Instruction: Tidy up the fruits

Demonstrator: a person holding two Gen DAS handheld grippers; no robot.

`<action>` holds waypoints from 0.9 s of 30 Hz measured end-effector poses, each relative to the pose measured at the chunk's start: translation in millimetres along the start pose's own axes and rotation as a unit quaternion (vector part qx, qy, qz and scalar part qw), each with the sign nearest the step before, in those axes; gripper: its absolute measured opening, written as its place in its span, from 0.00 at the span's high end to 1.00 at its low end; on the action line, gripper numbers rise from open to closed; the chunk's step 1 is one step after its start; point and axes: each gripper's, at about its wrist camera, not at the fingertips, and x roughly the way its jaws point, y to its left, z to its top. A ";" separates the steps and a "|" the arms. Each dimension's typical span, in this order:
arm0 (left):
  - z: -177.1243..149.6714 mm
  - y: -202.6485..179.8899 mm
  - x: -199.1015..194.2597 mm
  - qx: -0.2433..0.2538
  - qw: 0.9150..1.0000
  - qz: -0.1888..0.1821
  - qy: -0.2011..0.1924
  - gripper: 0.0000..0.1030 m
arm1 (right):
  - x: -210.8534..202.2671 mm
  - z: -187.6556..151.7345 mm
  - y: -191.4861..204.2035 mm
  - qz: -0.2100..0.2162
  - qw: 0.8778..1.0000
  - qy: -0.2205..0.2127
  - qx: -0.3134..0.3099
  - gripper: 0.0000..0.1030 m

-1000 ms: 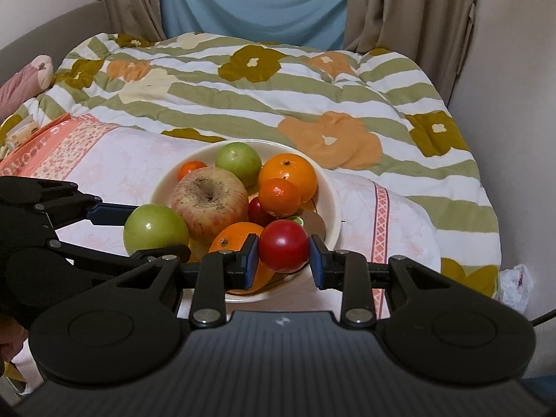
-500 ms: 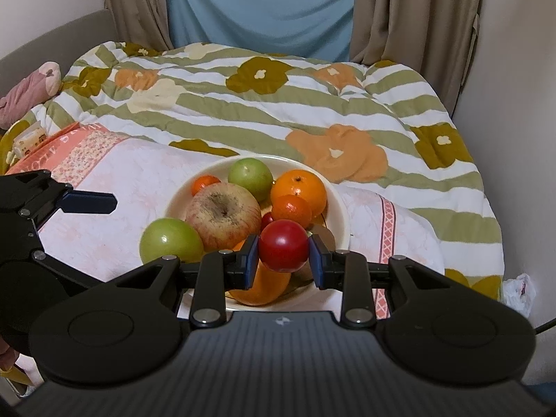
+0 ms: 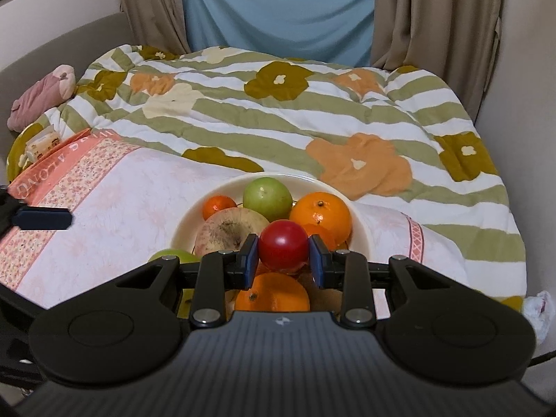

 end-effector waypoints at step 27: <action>-11.1 83.9 -138.5 -0.052 0.994 0.019 -0.095 0.05 | -155.0 9.0 79.0 -0.077 0.992 -0.069 0.068 0.00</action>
